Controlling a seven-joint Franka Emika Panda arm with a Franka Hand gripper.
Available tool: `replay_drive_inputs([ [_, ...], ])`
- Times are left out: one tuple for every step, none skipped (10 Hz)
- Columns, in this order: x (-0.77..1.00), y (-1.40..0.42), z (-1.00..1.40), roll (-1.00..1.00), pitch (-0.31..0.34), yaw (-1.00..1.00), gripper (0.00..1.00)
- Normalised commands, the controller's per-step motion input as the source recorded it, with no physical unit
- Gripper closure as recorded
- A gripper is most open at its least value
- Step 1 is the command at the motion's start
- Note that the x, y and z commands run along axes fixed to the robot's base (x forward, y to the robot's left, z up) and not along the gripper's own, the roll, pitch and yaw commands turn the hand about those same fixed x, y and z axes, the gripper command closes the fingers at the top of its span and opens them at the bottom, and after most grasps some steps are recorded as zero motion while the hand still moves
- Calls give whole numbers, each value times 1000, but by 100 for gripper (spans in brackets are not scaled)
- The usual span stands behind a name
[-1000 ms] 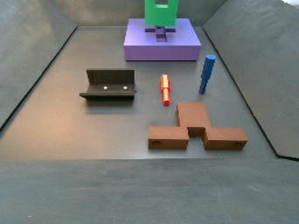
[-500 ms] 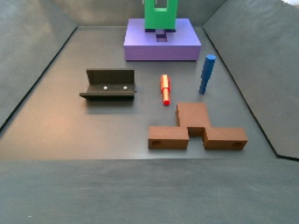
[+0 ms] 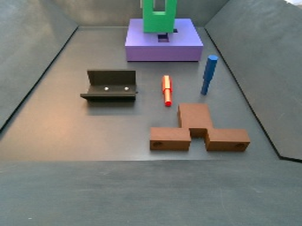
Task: Pick up the green object. Move up. Move to above the board. Insert the green object.
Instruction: Insert the green object.
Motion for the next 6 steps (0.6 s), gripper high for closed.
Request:
replay_drive_inputs([
  [-214,60,-97,16,-33,11,100],
  [-289,0,-74,20,-51,14,100],
  [-200,-154,-37,37,-36,40,100],
  [-86,-169,-49,7,-24,49,100],
  [0,-240,-40,0,-20,40,100],
  [43,-77,-126,0,-14,0,100],
])
